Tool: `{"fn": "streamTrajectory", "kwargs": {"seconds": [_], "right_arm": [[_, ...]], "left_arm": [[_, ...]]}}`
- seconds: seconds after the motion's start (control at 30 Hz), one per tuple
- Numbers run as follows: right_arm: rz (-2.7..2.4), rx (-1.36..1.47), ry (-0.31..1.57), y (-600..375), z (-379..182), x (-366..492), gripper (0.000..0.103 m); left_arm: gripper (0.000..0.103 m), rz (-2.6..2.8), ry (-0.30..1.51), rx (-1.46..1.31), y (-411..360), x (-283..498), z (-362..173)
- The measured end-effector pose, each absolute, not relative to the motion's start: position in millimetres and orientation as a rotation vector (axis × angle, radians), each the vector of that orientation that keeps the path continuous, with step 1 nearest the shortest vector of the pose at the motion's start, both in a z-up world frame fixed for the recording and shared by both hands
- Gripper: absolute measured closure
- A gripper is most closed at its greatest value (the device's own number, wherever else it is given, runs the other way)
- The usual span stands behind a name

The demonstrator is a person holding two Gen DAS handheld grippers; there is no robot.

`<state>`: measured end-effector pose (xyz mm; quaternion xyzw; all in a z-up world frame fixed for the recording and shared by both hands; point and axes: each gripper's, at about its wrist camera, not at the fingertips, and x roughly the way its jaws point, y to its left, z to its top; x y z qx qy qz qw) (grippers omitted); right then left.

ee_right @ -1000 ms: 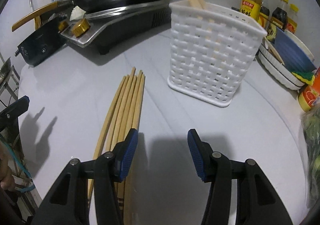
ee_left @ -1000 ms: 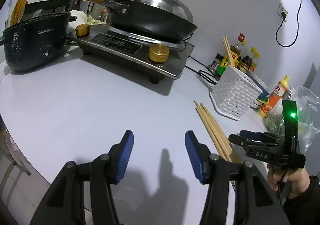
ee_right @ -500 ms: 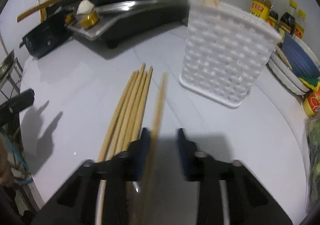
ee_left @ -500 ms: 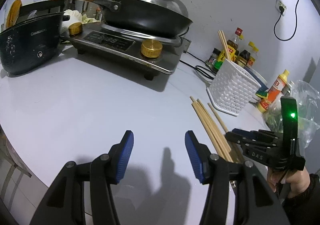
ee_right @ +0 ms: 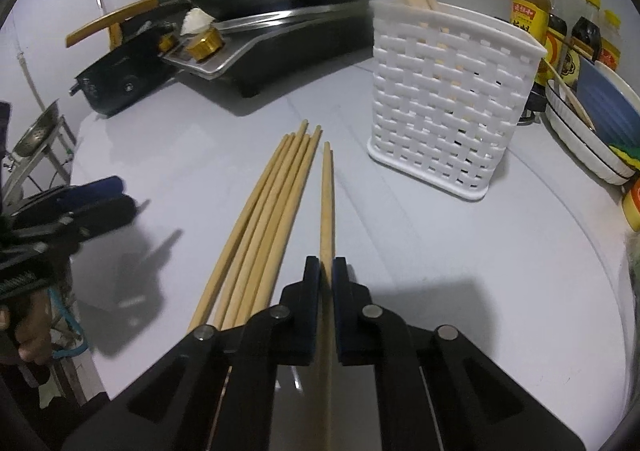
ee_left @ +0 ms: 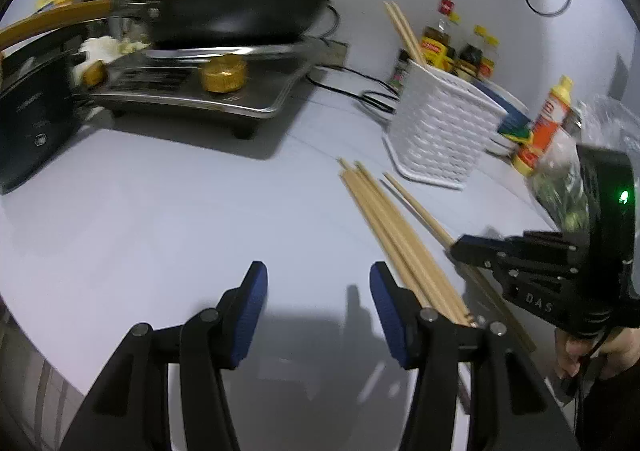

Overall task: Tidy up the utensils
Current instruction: 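Grasp one chopstick with the right gripper while the left gripper grasps another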

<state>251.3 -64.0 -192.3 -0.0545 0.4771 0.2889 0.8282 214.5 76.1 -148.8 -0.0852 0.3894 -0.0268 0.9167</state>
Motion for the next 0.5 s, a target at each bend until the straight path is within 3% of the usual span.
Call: {"fn": "streamTrajectory", "kwargs": {"seconds": [0.5], "right_arm": [[0.647, -0.034, 0.908, -105.8, -158.0, 240.7, 0.097]], "left_arm": [[0.050, -0.063, 0.882, 0.048, 11.6, 239.3, -162.7]]}}
